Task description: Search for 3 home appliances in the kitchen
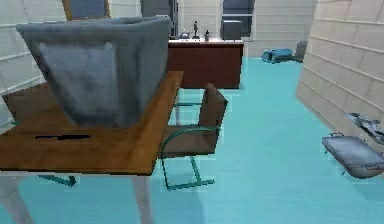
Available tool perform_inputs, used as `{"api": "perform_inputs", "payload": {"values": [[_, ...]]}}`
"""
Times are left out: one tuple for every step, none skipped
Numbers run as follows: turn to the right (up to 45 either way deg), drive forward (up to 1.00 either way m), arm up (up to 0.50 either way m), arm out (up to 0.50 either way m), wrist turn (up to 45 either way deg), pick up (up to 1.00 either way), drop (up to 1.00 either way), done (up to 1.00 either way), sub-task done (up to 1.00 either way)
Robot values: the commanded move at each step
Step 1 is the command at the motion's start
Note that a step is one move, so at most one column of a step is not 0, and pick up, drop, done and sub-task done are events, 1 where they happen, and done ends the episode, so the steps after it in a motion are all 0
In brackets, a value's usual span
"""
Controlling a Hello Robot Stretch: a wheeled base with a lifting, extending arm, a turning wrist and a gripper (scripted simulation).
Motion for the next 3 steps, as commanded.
{"api": "perform_inputs", "payload": {"values": [[0.0,0.45,0.0,0.0,0.0,0.0,0.0,0.0,0.0],[42.0,0.0,0.0,0.0,0.0,0.0,0.0,0.0,0.0],[0.0,1.0,0.0,0.0,0.0,0.0,0.0,0.0,0.0]]}}
